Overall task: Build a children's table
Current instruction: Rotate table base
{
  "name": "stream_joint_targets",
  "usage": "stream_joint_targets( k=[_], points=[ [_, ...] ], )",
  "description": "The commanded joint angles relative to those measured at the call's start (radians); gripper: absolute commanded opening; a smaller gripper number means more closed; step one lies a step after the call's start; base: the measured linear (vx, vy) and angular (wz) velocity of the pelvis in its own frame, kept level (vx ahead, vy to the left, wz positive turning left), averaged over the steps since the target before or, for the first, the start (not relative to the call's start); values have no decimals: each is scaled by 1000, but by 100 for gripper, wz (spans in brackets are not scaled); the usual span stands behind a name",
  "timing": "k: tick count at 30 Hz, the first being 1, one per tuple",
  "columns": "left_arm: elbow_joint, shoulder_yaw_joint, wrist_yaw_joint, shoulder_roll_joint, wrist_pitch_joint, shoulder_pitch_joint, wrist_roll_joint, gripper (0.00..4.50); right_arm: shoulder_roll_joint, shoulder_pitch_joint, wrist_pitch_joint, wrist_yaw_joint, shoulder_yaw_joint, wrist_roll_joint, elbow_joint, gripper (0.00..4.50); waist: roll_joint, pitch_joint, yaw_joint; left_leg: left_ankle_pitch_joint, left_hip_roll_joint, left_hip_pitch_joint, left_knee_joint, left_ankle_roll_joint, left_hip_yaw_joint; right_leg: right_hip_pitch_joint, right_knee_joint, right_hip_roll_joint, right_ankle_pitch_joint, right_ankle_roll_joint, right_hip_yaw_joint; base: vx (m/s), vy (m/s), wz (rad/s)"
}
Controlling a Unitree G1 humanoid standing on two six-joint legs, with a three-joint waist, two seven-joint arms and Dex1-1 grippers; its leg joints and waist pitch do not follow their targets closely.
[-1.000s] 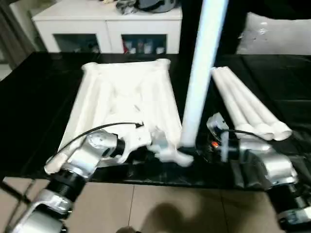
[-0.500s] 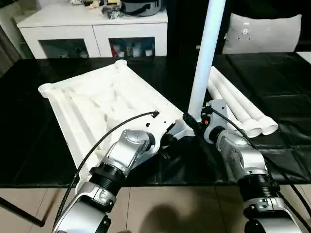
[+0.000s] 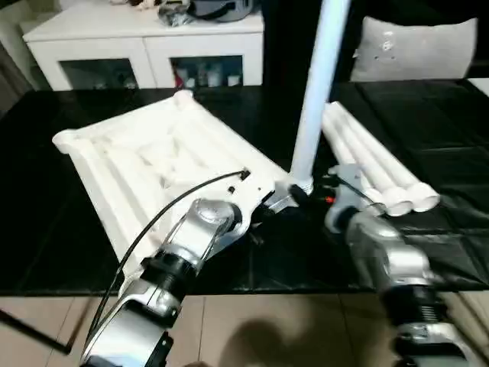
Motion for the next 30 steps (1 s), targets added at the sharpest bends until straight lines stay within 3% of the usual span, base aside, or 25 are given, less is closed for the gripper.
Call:
stream_joint_targets(
  k=[1, 2, 4, 5, 8, 12, 15, 16, 17, 20, 21, 24, 25, 26, 30],
  points=[
    [-7, 27, 22, 6, -36, -25, -5, 90, -16, 7, 12, 19, -5, -2, -33, 419, -17, -76, 4, -62, 52, 6, -51, 117, -23, 65, -63, -84, -97, -182, 53, 0, 0, 0],
    [-21, 37, 6, 13, -60, -24, -21, 100, -32, 16, 29, 42, -7, 17, -58, 442, -9, -73, 5, -86, 51, 7, -51, 123, -22, 66, -69, -85, -125, -185, 51, 0, 0, 0],
    [-43, 45, -4, 20, -64, -20, -32, 100, -47, 22, 18, 66, 7, 14, -69, 442, -14, -72, 2, -102, 52, 5, -52, 122, -22, 67, -71, -85, -145, -181, 50, 0, 0, 0],
    [-116, 59, -35, 47, -46, -2, -52, 100, -74, 28, -11, 105, 41, -6, -81, 442, -13, -71, 1, -122, 52, 7, -53, 116, -22, 67, -75, -86, -176, -177, 49, 0, 0, 0],
    [-182, 67, -62, 80, -20, 17, -63, 100, -89, 27, -39, 129, 65, -23, -88, 442, -10, -67, 0, -159, 56, 12, -57, 94, -22, 61, -79, -85, -239, -172, 49, 0, 0, 0],
    [-272, 85, -89, 146, 43, 42, -65, 100, -115, 18, 18, 205, 111, -8, -121, 442, -8, -64, -2, -167, 57, 12, -60, 88, -24, 60, -78, -82, -268, -163, 50, 0, 0, 0],
    [-323, 111, -85, 226, 90, 56, -42, 100, -138, 13, 56, 306, 159, 17, -149, 442, -8, -65, 1, -165, 59, 14, -60, 83, -25, 58, -75, -81, -263, -162, 51, 0, 0, 0],
    [-335, 119, -84, 253, 105, 60, -35, 83, -144, 10, 63, 322, 171, 16, -149, 448, -13, -65, 1, -166, 59, 13, -61, 84, -24, 58, -75, -81, -260, -162, 52, 0, 0, 0],
    [-365, 139, -79, 320, 144, 70, -16, 83, -155, 4, 72, 351, 199, 7, -143, 448, -11, -66, 0, -161, 60, 13, -61, 83, -26, 58, -71, -81, -245, -168, 52, 0, 0, 0],
    [-383, 160, -70, 375, 169, 76, 4, 63, -157, -2, 87, 368, 217, 1, -135, 450, -13, -64, -2, -159, 57, 16, -59, 75, -23, 54, -70, -80, -247, -173, 53, 0, 0, 0],
    [-385, 182, -51, 420, 186, 78, 27, 45, -153, -9, 93, 368, 228, -6, -124, 450, -19, -63, -2, -153, 57, 15, -60, 73, -23, 55, -68, -80, -248, -173, 54, 0, 0, 0],
    [-386, 204, -20, 526, 225, 88, 86, 26, -141, -32, 89, 362, 247, -32, -82, 450, -11, -62, -1, -163, 58, 18, -62, 59, -26, 48, -64, -79, -262, -171, 54, 0, 0, 0],
    [-385, 204, -17, 549, 232, 92, 99, 26, -137, -38, 84, 356, 250, -40, -70, 450, -15, -62, -1, -167, 58, 18, -63, 55, -25, 51, -66, -80, -264, -170, 54, 0, 0, 0],
    [-380, 197, -19, 623, 262, 111, 135, 6, -119, -66, 62, 327, 258, -61, -11, 450, -10, -63, 0, -176, 60, 20, -64, 46, -28, 48, -61, -82, -265, -176, 55, 0, 0, 0],
    [-388, 180, -45, 685, 303, 141, 156, 6, -97, -96, 40, 290, 270, -81, 61, 450, -6, -60, -4, -202, 58, 23, -66, 22, -26, 45, -63, -83, -260, -184, 58, 0, 0, 0]
  ],
)
